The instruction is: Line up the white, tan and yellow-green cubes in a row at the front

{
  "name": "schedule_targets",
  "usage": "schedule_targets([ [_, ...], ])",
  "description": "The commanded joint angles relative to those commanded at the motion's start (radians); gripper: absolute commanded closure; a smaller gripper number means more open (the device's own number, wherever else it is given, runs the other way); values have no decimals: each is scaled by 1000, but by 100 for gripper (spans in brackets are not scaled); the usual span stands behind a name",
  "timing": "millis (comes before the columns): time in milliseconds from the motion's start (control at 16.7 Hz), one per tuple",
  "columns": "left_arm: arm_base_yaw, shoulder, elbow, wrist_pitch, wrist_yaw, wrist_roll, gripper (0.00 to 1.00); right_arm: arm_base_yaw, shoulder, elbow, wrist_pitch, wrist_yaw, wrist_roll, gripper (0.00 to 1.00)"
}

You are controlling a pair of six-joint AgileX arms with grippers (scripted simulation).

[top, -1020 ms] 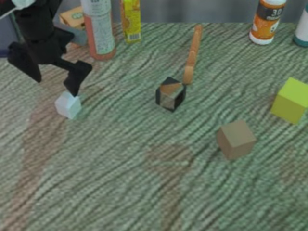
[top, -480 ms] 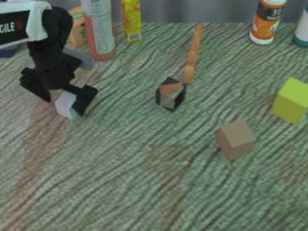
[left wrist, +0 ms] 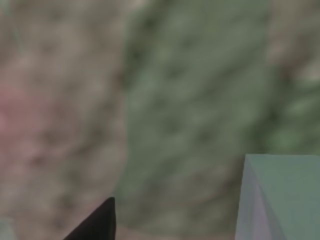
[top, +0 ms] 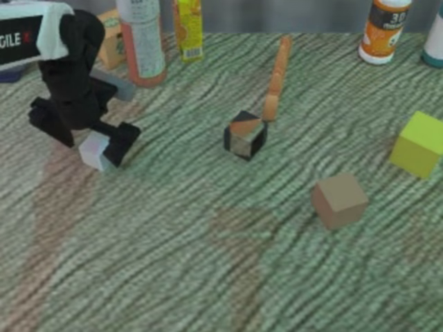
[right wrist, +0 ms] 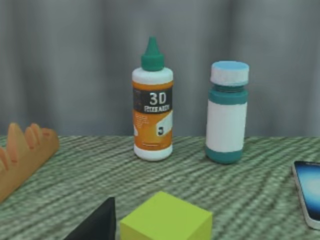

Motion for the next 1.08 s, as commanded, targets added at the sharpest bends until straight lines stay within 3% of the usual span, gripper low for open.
schedule_targets([
  [600, 0, 0, 0, 0, 0, 0, 98, 0, 0, 0, 0, 0, 0, 0],
  [1080, 0, 0, 0, 0, 0, 0, 100, 0, 0, 0, 0, 0, 0, 0],
])
